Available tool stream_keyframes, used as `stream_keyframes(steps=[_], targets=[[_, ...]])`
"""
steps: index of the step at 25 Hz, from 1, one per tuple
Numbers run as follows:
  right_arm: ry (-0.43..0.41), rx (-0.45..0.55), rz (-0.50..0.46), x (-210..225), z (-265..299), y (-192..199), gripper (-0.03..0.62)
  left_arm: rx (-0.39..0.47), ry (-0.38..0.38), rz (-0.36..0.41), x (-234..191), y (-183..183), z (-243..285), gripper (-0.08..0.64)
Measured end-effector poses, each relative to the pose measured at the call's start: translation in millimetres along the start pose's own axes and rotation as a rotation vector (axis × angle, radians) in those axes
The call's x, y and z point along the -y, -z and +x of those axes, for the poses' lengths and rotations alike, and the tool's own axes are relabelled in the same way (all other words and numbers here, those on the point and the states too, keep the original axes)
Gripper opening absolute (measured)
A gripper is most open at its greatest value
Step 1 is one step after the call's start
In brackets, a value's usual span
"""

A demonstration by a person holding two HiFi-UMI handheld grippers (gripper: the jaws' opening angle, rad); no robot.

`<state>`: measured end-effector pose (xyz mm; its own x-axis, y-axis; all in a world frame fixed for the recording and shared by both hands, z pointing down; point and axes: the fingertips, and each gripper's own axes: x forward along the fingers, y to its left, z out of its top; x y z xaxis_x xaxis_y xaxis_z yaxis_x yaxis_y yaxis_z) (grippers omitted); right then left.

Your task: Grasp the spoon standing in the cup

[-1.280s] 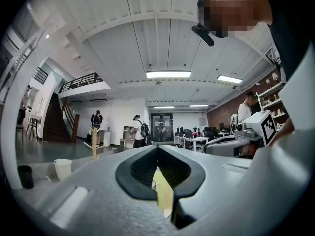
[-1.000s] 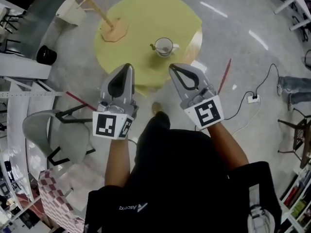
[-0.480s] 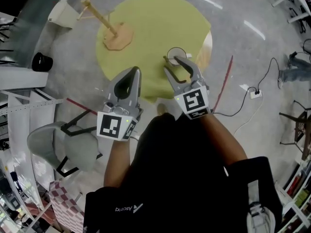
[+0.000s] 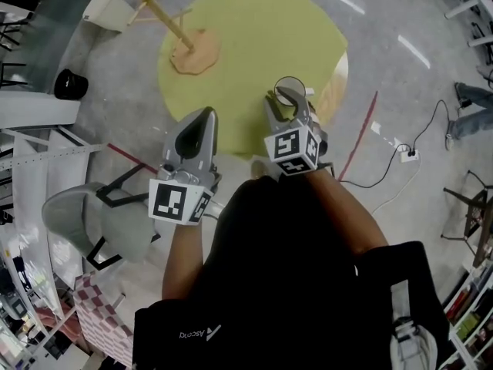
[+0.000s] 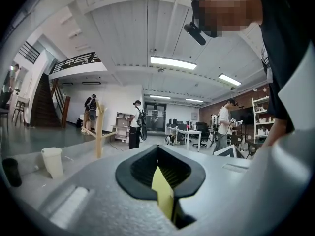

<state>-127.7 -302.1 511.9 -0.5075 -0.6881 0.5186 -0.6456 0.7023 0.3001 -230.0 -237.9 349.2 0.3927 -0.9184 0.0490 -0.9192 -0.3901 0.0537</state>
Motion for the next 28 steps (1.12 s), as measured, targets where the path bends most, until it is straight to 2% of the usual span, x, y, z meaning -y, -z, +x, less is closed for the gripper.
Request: stream_keyframes(steps=[6, 11, 14, 23, 28], targets=[[-0.009, 0.002, -0.016, -5, -2, 2, 0.046, -0.010, 0.000, -0.005, 2, 8, 0, 0.009], [-0.039, 0.025, 0.000, -2, -13, -2, 0.041, -0.013, 0.001, -0.003, 10, 8, 3, 0.009], [-0.057, 0.083, 0.033, 11, -31, -17, 0.041, -0.003, 0.001, -0.002, 15, 4, 5, 0.009], [-0.174, 0.277, 0.288, 65, -107, -73, 0.041, 0.048, 0.012, -0.006, 37, -15, 15, 0.011], [-0.200, 0.397, 0.369, 91, -149, -98, 0.041, 0.085, 0.018, 0.000, 51, -29, 22, 0.009]])
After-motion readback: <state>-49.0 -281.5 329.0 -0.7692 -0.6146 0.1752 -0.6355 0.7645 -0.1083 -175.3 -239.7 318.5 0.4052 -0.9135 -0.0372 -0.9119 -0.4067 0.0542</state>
